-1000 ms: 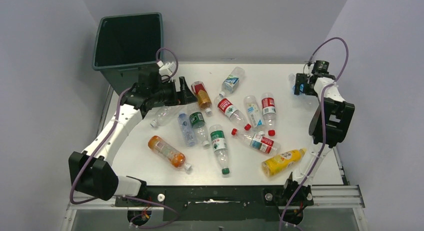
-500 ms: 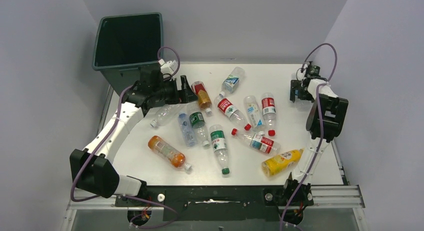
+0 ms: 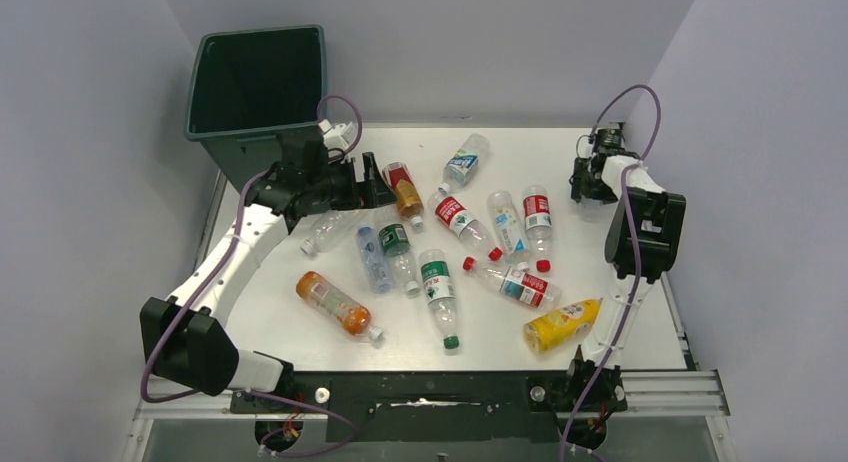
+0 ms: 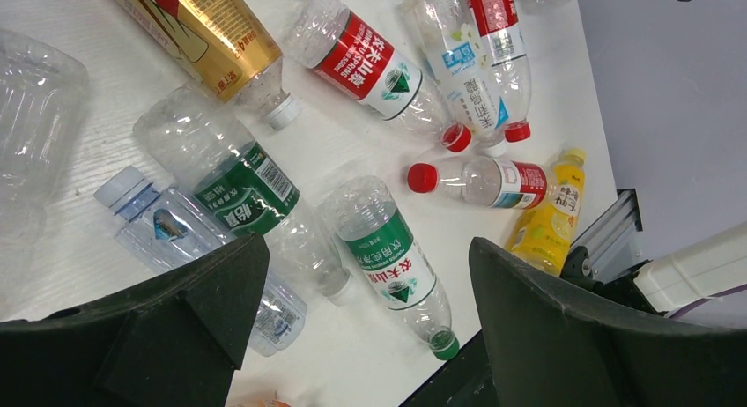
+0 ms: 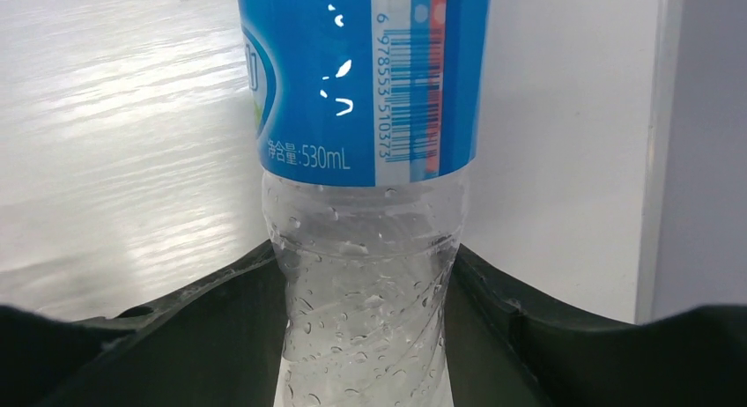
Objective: Put the plastic bottles in the bin
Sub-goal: Pick up the plastic bottle at the center of the board.
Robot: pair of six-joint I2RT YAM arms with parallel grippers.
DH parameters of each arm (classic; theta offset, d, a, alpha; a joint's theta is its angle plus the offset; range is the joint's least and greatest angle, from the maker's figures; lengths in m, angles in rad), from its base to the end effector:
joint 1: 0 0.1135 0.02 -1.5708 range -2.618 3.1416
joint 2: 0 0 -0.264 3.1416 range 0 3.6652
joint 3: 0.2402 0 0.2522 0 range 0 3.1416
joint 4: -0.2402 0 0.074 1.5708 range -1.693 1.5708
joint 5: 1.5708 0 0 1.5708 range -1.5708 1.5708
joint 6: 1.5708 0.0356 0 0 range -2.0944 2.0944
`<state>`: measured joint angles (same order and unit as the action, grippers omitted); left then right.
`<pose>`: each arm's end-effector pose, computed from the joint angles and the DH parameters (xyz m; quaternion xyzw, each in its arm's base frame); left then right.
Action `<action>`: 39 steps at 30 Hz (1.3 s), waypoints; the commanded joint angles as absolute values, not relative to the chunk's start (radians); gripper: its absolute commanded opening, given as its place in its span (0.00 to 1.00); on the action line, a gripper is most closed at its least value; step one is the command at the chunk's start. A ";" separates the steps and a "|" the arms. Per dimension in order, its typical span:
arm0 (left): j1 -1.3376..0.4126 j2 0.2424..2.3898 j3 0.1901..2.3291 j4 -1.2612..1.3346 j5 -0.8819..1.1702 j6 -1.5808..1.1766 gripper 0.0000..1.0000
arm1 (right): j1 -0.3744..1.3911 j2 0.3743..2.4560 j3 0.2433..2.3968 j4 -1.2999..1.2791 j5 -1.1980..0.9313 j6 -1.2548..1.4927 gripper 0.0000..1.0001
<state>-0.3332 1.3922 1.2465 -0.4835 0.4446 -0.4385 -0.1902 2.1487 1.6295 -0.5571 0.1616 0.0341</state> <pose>0.2879 -0.1159 0.3346 0.0541 0.8733 -0.3486 0.3360 0.4491 -0.0923 0.1691 0.1278 0.9581 -0.0970 0.2371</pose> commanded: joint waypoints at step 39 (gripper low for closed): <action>-0.688 1.415 1.156 0.212 0.401 -0.941 0.85 | 0.035 1.076 1.080 -0.422 -0.767 0.404 0.60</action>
<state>-0.6201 1.4685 1.0977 0.1631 0.5922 -0.9321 0.0216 1.1397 1.1110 -0.5495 -0.6735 0.2955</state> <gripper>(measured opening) 0.851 0.607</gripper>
